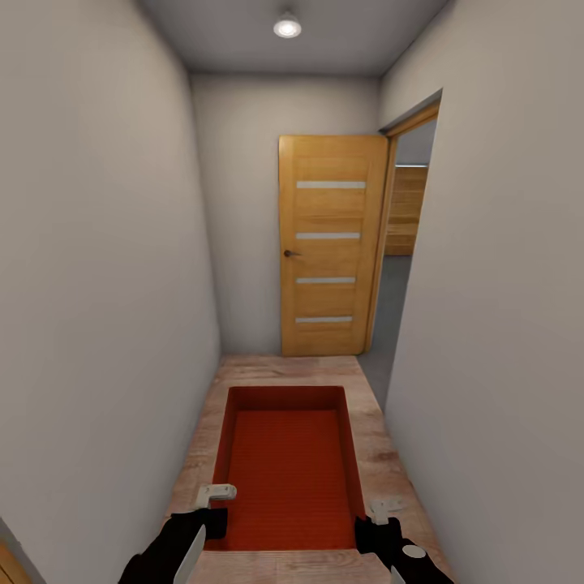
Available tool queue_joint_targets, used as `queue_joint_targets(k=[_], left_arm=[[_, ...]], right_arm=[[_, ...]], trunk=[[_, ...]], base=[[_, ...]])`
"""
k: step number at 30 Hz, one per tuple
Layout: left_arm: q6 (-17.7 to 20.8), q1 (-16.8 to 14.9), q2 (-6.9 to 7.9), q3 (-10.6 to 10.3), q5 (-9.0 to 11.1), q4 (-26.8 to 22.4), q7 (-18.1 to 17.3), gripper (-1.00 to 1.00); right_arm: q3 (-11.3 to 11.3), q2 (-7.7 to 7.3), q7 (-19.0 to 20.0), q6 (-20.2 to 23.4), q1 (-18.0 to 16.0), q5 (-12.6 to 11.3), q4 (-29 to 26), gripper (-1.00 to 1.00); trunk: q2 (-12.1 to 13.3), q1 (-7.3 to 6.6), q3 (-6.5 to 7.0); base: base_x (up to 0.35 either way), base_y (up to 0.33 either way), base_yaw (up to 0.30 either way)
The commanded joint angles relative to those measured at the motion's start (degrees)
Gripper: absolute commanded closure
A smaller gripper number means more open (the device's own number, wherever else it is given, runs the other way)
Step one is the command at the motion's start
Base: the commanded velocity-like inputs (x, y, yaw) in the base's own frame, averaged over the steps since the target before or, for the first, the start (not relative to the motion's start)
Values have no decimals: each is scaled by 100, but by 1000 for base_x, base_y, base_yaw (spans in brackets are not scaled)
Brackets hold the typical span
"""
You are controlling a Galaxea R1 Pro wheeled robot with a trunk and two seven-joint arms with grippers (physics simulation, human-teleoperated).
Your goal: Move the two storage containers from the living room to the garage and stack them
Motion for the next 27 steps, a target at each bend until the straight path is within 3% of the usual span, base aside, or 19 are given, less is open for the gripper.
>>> queue_joint_targets(k=[1,27], left_arm=[[43,-5,-14,119,-94,-6,27,100],[43,-5,-22,119,-94,-6,27,100]], right_arm=[[239,1,7,-24,4,36,-7,100],[230,0,-10,-24,4,43,-7,100]], trunk=[[-3,5,-1],[-3,5,-1]], base=[[327,0,0],[326,0,0]])
